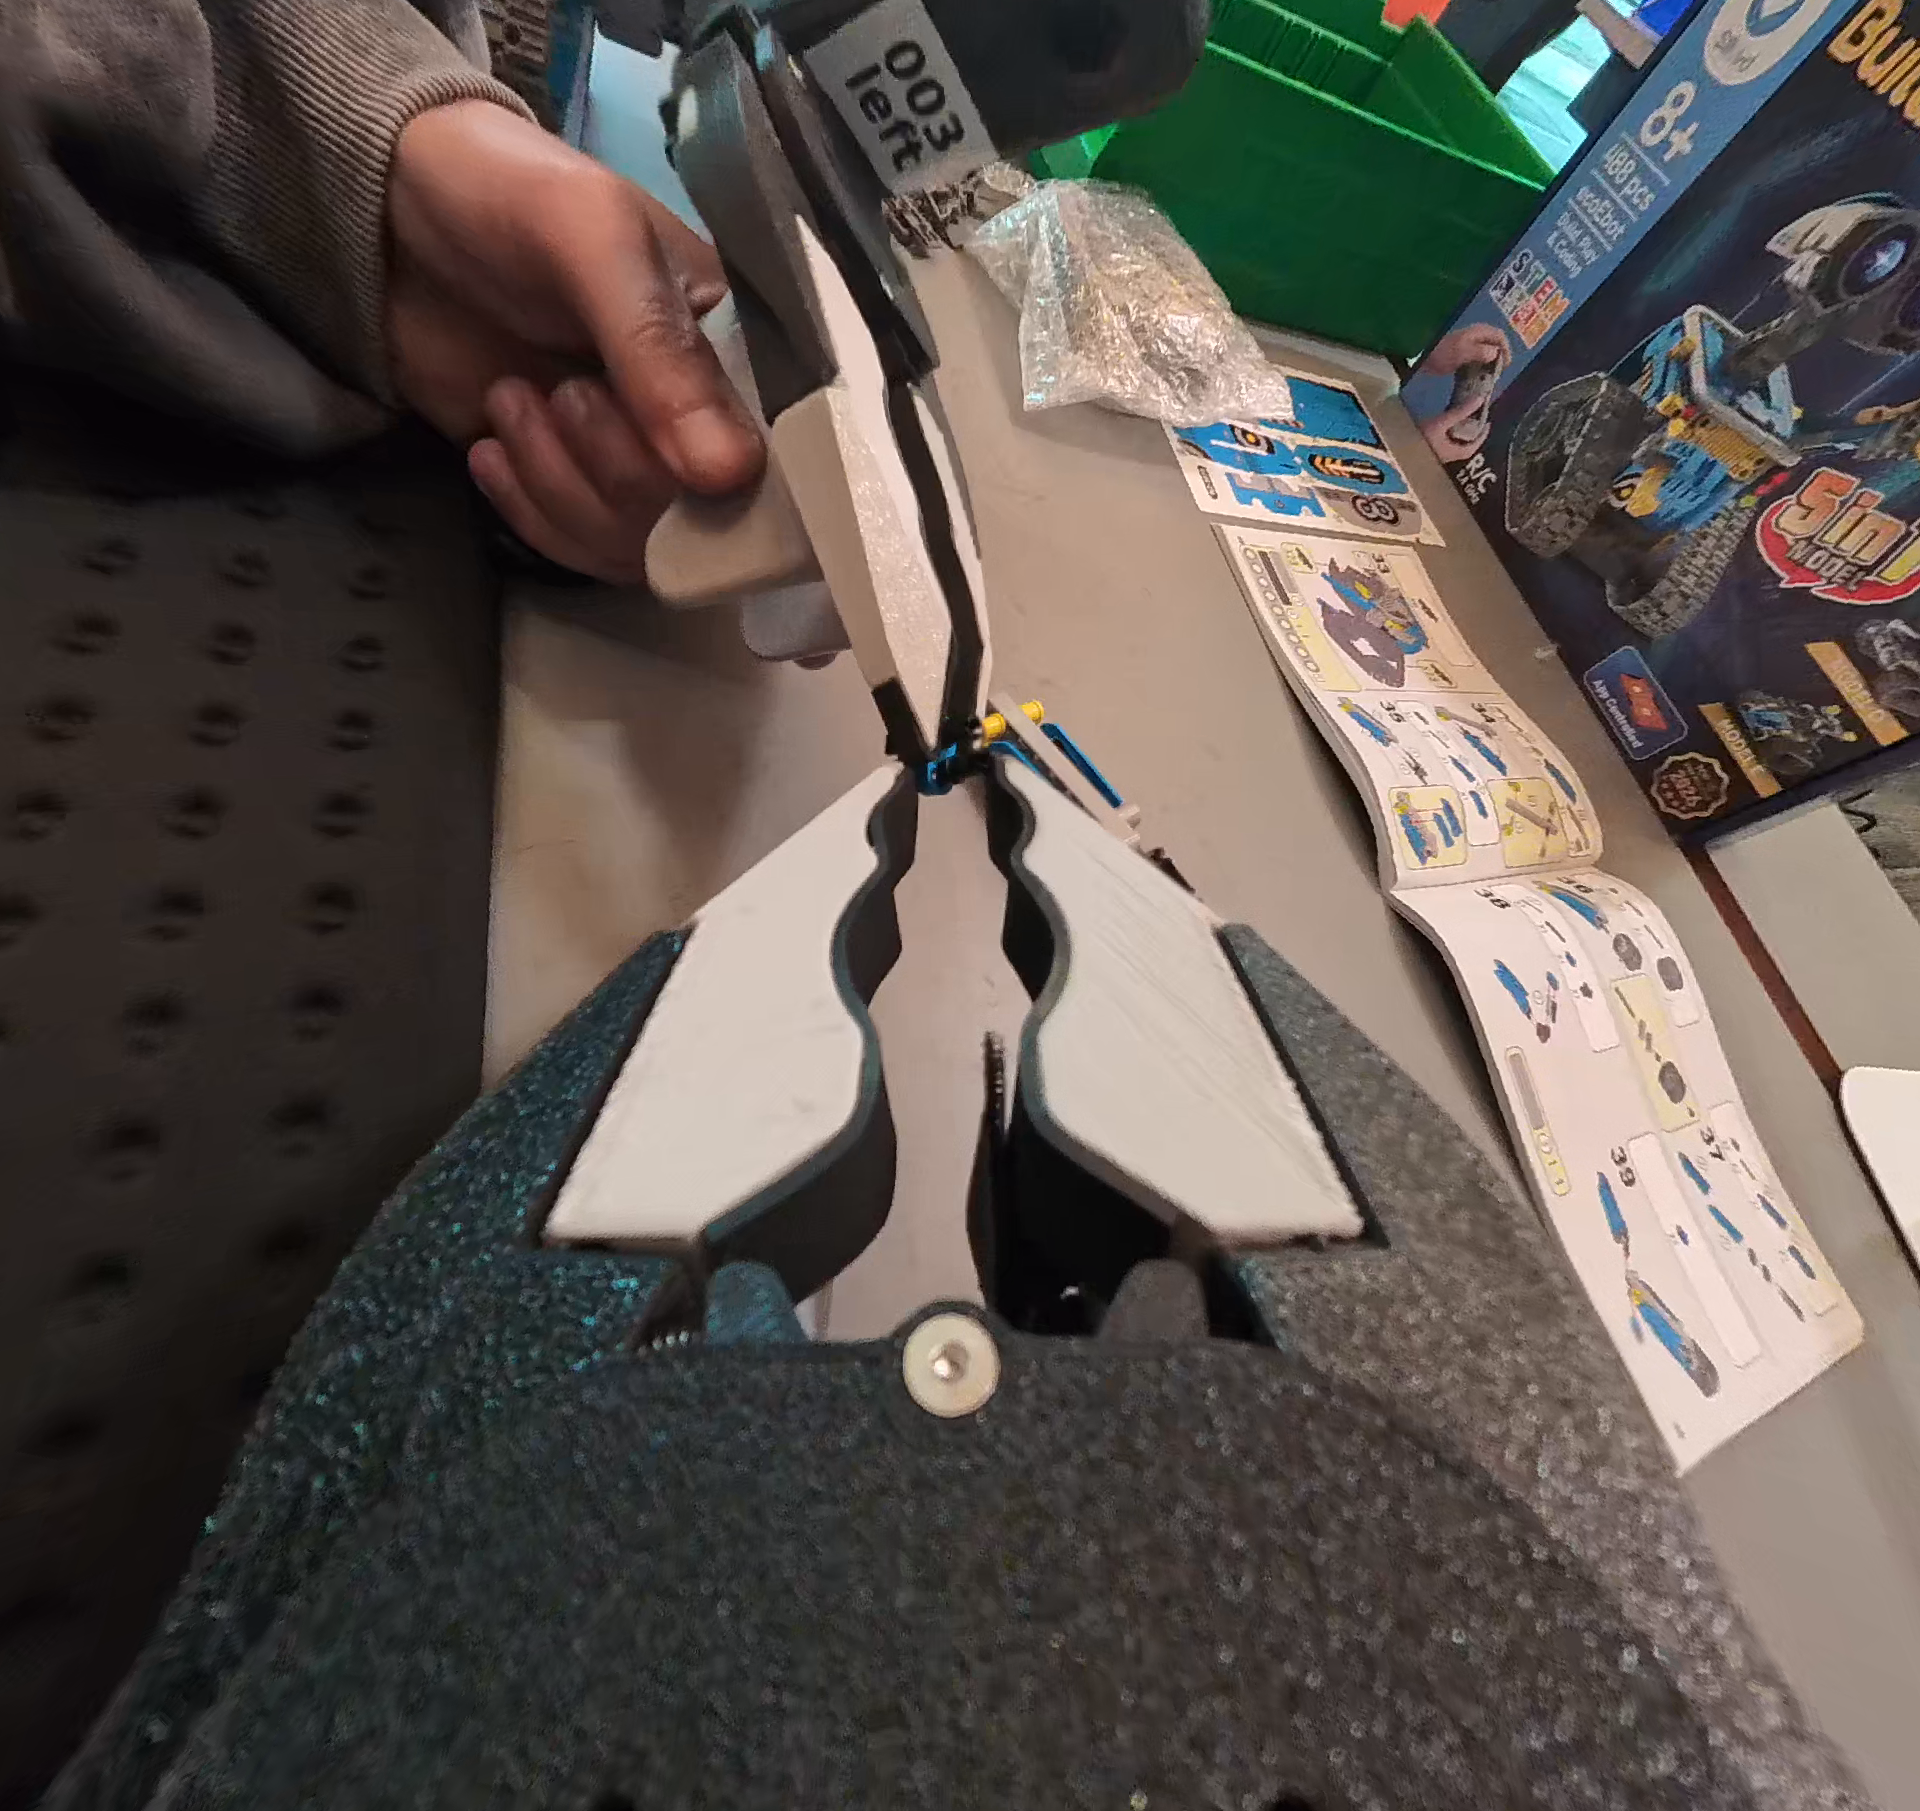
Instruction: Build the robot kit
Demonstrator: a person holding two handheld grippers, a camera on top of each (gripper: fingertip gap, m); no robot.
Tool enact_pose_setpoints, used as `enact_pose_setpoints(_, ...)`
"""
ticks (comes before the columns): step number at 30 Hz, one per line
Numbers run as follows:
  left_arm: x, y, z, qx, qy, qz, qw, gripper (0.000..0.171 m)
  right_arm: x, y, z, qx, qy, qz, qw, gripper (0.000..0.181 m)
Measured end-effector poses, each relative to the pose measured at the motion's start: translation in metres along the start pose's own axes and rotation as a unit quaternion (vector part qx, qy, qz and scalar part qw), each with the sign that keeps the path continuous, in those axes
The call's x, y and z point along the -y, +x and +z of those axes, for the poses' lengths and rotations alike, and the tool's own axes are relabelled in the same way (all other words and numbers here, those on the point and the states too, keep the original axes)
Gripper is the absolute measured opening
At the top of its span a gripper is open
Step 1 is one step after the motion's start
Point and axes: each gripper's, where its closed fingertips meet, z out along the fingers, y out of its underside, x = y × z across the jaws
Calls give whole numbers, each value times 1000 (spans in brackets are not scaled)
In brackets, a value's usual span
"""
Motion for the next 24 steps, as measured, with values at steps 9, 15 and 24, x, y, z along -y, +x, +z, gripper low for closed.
enact_pose_setpoints(9,-1,0,1,0,-3,4,1000,5,-1,-2,0,34,15,43,998,12)
enact_pose_setpoints(15,5,-4,-3,-13,16,-34,999,6,5,10,-1,-57,22,-52,997,21)
enact_pose_setpoints(24,3,-5,-2,-14,8,-47,999,6,2,5,3,-39,18,-43,998,15)
